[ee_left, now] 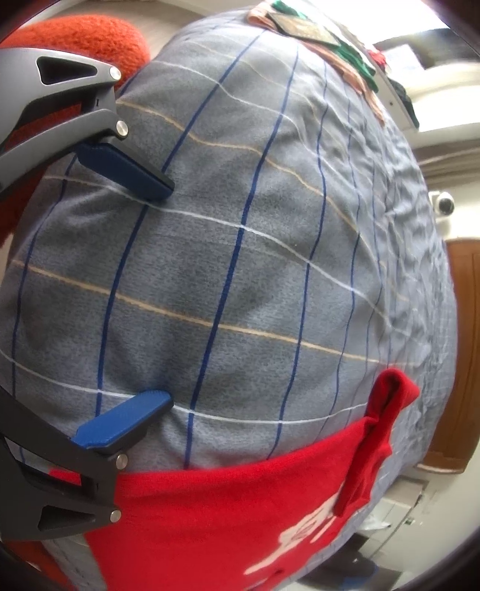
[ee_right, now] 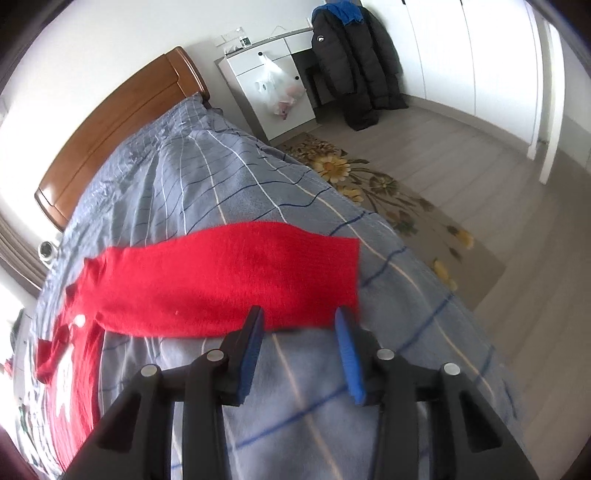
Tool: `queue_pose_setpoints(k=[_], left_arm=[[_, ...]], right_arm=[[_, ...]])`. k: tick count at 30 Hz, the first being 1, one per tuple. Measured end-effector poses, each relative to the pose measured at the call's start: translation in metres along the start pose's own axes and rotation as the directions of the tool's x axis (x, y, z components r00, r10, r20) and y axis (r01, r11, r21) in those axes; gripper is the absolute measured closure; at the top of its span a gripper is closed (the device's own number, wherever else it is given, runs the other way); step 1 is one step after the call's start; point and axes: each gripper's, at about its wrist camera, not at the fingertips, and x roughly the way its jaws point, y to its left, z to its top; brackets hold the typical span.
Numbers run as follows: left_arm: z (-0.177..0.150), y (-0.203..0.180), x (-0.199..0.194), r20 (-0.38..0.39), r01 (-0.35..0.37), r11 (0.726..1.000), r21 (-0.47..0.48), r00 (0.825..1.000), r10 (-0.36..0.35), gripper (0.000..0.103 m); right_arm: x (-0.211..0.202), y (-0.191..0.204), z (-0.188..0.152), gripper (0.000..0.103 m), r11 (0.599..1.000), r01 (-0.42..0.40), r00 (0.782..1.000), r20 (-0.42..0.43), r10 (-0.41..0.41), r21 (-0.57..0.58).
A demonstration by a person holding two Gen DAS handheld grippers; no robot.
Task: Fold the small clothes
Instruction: 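Pull the sleeve out straight across the bed with the right gripper and release, then grasp the other sleeve cuff with the left gripper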
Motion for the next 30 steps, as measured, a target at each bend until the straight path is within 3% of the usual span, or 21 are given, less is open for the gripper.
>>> queue_pose_setpoints(k=[4,6,9,11,13,15,16,19,21,22,23,25,27,29,30], left_arm=[[0.006,-0.002,-0.011,-0.055,-0.004,0.999,0.047,0.998,0.007,0.001],[0.015,-0.009,-0.031,-0.005,0.004,0.996,0.086,1.000,-0.003,0.001],[0.050,-0.031,-0.064,0.062,0.109,0.980,0.165,0.991,-0.120,0.001],[0.085,-0.055,-0.083,0.089,0.197,0.950,0.244,0.970,-0.224,0.001],[0.123,-0.089,-0.098,0.110,0.255,0.903,0.345,0.945,-0.308,0.001],[0.148,-0.131,-0.094,0.058,0.294,0.832,0.470,0.930,-0.362,0.001],[0.157,-0.159,-0.085,0.026,0.289,0.781,0.554,0.931,-0.363,0.001],[0.166,-0.221,-0.043,0.027,0.184,0.682,0.708,0.958,-0.287,0.003],[0.167,-0.253,-0.009,-0.006,0.157,0.629,0.761,0.972,-0.235,0.018],[0.166,-0.266,0.008,-0.022,0.144,0.607,0.782,0.979,-0.204,0.031],[0.165,-0.275,0.023,-0.032,0.131,0.597,0.791,0.984,-0.174,0.035],[0.173,-0.287,0.050,-0.024,0.096,0.616,0.782,0.992,-0.125,0.038],[0.180,-0.293,0.064,-0.016,0.087,0.643,0.761,0.993,-0.116,0.038],[0.184,-0.300,0.073,-0.019,0.100,0.652,0.751,0.991,-0.130,0.043],[0.184,-0.302,0.076,-0.039,0.127,0.654,0.746,0.988,-0.149,0.072]], right_arm=[[-0.040,0.023,-0.028,0.053,0.997,-0.041,0.997,0.069,0.045,-0.062],[-0.056,0.037,-0.044,0.044,0.992,-0.054,0.992,0.103,0.066,-0.116],[-0.072,0.058,-0.070,0.040,0.978,-0.073,0.983,0.149,0.103,-0.195],[-0.074,0.069,-0.085,0.039,0.967,-0.094,0.978,0.160,0.134,-0.237],[-0.068,0.076,-0.098,0.039,0.961,-0.113,0.975,0.157,0.156,-0.251],[-0.058,0.079,-0.104,0.039,0.962,-0.129,0.977,0.134,0.164,-0.241],[-0.054,0.080,-0.105,0.039,0.963,-0.135,0.978,0.124,0.167,-0.232],[-0.052,0.075,-0.108,0.039,0.966,-0.155,0.976,0.118,0.182,-0.207],[-0.052,0.070,-0.109,0.039,0.968,-0.169,0.974,0.116,0.193,-0.188],[-0.051,0.067,-0.108,0.039,0.970,-0.175,0.974,0.114,0.195,-0.169],[-0.051,0.064,-0.108,0.039,0.972,-0.176,0.974,0.116,0.195,-0.154],[-0.052,0.058,-0.108,0.039,0.974,-0.185,0.972,0.119,0.201,-0.127],[-0.051,0.057,-0.107,0.039,0.974,-0.191,0.972,0.117,0.205,-0.123],[-0.050,0.058,-0.108,0.039,0.973,-0.193,0.972,0.114,0.207,-0.124],[-0.049,0.059,-0.108,0.039,0.974,-0.192,0.972,0.112,0.206,-0.124]])
